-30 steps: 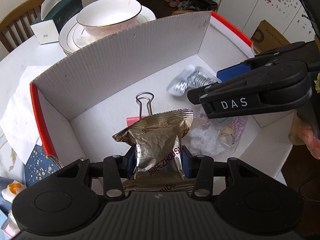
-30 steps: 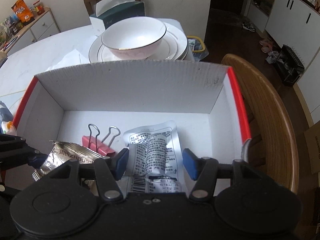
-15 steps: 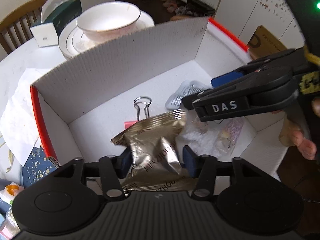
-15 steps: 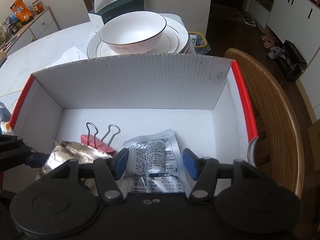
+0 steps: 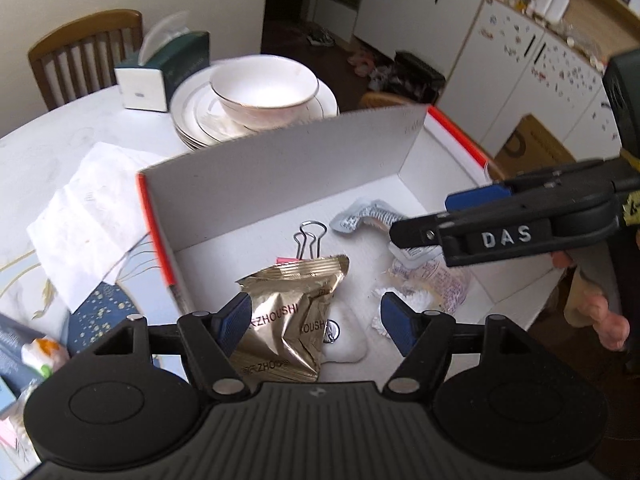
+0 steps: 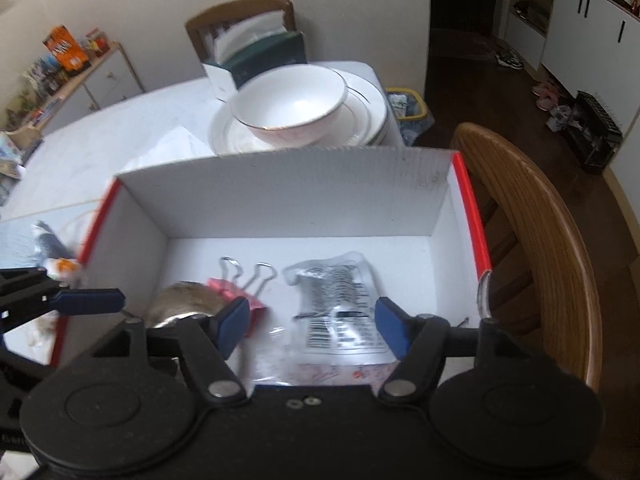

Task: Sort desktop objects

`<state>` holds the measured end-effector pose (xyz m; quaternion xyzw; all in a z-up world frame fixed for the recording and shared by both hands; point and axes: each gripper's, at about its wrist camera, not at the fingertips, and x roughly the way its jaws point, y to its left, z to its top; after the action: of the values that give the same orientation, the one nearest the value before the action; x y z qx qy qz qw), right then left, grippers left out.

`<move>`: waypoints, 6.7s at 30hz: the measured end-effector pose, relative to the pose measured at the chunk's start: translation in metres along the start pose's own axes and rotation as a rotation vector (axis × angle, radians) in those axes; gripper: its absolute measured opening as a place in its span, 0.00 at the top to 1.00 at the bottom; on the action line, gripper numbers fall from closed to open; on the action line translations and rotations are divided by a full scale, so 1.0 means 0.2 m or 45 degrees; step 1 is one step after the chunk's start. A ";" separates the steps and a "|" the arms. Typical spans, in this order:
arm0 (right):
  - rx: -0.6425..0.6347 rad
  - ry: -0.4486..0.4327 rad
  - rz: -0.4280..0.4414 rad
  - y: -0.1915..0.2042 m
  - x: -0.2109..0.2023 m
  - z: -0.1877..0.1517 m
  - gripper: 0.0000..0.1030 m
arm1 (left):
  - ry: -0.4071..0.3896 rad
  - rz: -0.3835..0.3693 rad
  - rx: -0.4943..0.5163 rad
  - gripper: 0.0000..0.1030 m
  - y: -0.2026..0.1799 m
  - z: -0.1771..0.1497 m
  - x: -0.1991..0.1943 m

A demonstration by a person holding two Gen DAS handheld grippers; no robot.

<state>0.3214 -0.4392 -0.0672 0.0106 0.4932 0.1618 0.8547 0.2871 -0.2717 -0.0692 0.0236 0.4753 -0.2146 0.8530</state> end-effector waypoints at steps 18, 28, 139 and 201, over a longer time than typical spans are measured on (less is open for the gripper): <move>0.010 -0.207 0.096 0.32 -0.33 -0.15 0.29 | -0.203 -0.003 0.004 0.31 0.20 -0.18 -0.40; -0.022 -0.264 0.098 0.72 -0.34 -0.21 0.22 | -0.221 -0.007 0.030 0.21 0.50 -0.33 -0.56; 0.054 0.052 0.187 1.48 0.23 -0.29 0.86 | -0.081 -0.157 -0.173 0.29 1.37 -0.60 -0.47; 0.250 -0.335 0.088 0.06 -0.40 -0.24 0.86 | -0.052 -0.147 0.214 0.29 -0.08 -0.03 -0.16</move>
<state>0.2404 -0.4587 -0.0220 0.1320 0.3897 0.1394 0.9007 0.2618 -0.2732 -0.0442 0.0633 0.4387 -0.3030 0.8436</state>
